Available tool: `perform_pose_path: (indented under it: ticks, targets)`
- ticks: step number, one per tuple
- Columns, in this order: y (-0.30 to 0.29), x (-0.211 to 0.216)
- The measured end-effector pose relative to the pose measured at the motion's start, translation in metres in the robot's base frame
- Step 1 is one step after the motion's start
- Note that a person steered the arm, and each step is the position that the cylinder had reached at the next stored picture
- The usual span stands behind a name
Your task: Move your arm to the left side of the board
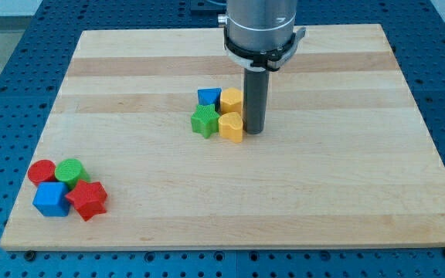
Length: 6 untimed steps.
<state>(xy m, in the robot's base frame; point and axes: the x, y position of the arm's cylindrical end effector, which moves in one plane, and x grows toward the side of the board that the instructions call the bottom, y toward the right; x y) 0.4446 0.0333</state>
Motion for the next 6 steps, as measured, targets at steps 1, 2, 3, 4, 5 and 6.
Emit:
perform_pose_path:
  ticks: [1, 2, 3, 4, 5, 6]
  targets:
    - [0.033, 0.001]
    - [0.031, 0.049]
    - [-0.014, 0.110]
    - [-0.079, 0.116]
    - [-0.109, 0.104]
    - [-0.120, 0.078]
